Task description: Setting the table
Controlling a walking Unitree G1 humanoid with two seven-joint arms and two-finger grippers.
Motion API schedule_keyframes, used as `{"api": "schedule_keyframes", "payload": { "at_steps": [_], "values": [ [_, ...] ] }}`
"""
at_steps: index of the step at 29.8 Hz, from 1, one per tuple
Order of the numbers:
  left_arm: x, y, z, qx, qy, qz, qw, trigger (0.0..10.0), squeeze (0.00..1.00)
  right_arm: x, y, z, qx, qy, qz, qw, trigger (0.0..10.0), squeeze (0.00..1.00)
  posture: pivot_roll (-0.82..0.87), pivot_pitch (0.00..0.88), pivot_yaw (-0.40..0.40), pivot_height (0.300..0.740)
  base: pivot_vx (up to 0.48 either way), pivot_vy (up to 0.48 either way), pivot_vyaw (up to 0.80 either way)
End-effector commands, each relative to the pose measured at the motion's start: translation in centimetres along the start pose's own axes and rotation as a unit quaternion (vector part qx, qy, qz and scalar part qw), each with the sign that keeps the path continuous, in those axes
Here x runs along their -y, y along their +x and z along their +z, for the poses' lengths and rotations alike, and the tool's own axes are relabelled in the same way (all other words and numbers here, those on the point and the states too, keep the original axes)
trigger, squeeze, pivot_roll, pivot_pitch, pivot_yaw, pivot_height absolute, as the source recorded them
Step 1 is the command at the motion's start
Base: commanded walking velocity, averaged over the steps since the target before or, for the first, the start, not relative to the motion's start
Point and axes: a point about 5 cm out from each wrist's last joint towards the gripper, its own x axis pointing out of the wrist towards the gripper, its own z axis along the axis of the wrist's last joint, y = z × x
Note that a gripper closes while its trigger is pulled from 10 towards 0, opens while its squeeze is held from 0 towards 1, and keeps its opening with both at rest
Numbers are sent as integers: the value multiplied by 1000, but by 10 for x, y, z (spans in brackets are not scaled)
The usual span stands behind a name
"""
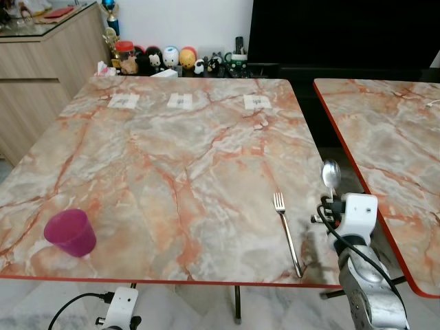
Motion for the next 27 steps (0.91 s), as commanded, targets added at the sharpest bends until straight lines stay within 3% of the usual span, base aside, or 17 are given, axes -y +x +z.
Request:
{"api": "schedule_keyframes", "payload": {
  "at_steps": [1,4,11,27],
  "values": [
    [-1,-1,-5,-10,1,-2,1000,10000,0,0,-1,11,33,-1,-8,999,10000,0,54,3,-18,740,0,0,0],
    [-1,-1,-5,-10,4,-1,1000,10000,0,0,1,21,55,-51,-4,997,10000,0,49,7,-12,740,0,0,0],
    [-2,-1,-6,-10,16,0,1000,10000,0,-14,-1,38,117,-10,34,992,10000,0,59,2,-11,740,0,-41,0],
    [-2,-1,-6,-11,18,-1,1000,10000,0,-15,0,35,115,-36,31,992,10000,0,50,0,-9,740,0,-344,0]
  ]
}}
